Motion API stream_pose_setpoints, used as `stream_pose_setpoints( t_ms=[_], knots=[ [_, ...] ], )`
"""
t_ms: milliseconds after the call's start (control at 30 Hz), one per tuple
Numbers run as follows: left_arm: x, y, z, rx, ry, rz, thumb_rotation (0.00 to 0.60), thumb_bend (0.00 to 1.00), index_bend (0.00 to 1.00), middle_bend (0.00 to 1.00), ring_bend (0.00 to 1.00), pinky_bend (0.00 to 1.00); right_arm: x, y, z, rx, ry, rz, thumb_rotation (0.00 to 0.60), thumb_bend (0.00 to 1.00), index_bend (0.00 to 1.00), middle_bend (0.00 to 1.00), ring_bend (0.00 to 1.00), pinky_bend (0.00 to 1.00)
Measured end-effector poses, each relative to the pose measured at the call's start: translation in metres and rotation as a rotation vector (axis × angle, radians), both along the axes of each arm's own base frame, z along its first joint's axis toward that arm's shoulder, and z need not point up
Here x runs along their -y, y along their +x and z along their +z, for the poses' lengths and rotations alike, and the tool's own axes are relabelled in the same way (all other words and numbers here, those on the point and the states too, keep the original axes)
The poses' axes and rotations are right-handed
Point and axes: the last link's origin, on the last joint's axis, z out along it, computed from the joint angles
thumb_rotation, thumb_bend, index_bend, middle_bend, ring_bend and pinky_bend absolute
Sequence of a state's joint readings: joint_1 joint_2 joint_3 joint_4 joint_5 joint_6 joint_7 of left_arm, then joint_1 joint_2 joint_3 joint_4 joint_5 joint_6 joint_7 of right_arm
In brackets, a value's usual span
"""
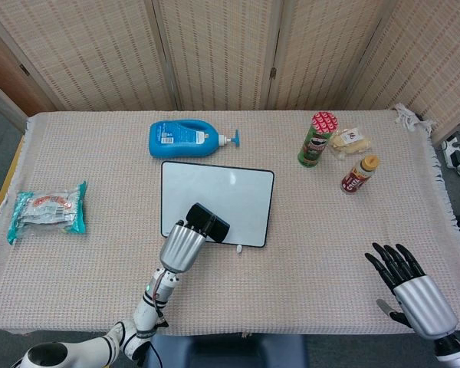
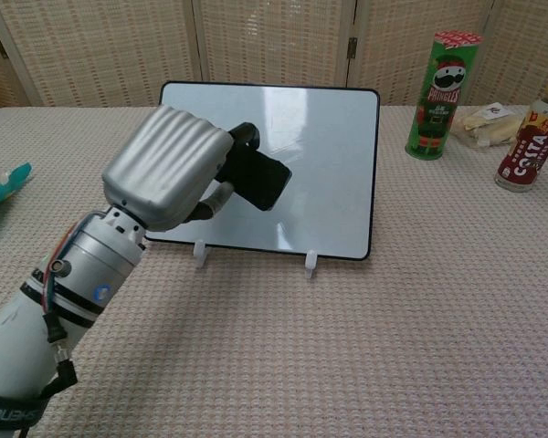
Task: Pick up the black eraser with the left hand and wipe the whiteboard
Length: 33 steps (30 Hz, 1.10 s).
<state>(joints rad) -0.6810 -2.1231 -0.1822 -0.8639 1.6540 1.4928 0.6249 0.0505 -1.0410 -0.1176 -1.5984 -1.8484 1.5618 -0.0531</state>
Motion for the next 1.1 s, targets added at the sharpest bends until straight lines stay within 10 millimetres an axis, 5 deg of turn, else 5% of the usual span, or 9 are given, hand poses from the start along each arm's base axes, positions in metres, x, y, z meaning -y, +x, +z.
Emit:
stream_pose_setpoints(
  t_ms=[433, 900, 1100],
  knots=[
    [-0.018, 0.015, -0.027, -0.148, 0.042, 0.141, 0.6, 0.45, 0.62, 1.0, 0.95, 1.0, -0.002, -0.001, 0.005, 0.014, -0.001, 0.006, 0.6, 0.27, 0.0, 0.0, 0.0, 0.0],
    [-0.016, 0.015, -0.028, -0.174, 0.041, 0.183, 0.6, 0.43, 0.23, 1.0, 0.95, 1.0, -0.002, -0.001, 0.006, 0.015, -0.007, 0.007, 0.6, 0.27, 0.0, 0.0, 0.0, 0.0],
    [-0.009, 0.016, -0.025, -0.177, 0.04, 0.185, 0.6, 0.37, 0.16, 1.0, 0.95, 1.0, -0.003, -0.001, 0.005, 0.014, -0.009, 0.008, 0.6, 0.27, 0.0, 0.0, 0.0, 0.0]
  ],
)
